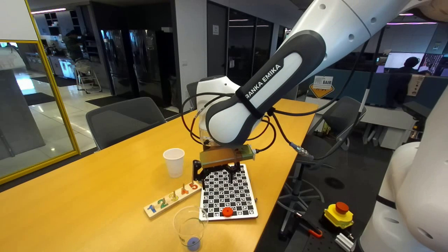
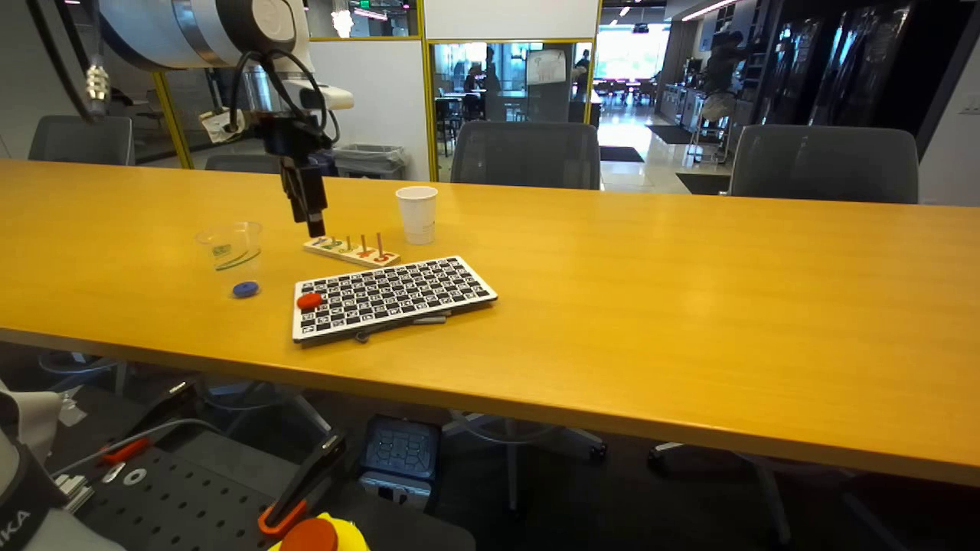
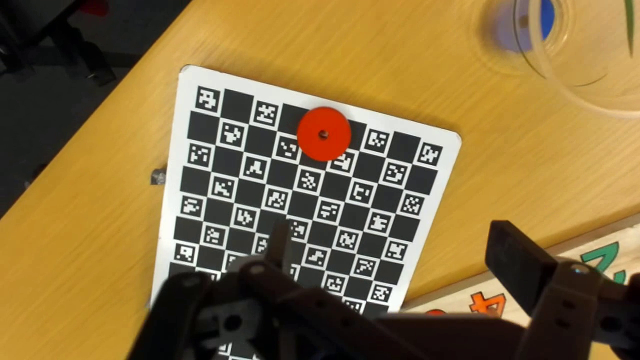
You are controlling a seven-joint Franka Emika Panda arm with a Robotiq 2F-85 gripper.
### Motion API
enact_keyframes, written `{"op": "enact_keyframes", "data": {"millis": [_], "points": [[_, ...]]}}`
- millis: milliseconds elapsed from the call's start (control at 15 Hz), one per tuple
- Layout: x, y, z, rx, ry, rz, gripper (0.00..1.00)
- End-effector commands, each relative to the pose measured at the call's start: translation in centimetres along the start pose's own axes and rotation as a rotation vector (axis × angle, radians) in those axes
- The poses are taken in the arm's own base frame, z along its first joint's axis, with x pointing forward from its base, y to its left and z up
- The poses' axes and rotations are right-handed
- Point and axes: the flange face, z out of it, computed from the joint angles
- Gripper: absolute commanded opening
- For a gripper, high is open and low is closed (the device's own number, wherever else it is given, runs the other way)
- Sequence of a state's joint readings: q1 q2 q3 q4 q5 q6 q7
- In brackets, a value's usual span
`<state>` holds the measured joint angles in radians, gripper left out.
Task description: Place the orange rings inside the white cup then put the blue ring in the clear cup
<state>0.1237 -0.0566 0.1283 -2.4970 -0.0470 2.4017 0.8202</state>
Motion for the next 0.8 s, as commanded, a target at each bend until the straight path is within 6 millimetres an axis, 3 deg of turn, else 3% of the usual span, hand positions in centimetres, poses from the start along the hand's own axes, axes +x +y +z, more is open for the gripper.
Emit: {"op": "enact_keyframes", "data": {"millis": [0,733], "points": [[0.0,0.8,2.1,0.036,-0.033,-0.002,1.0],[-1.6,2.1,7.5,0.027,-0.102,0.044,1.0]]}}
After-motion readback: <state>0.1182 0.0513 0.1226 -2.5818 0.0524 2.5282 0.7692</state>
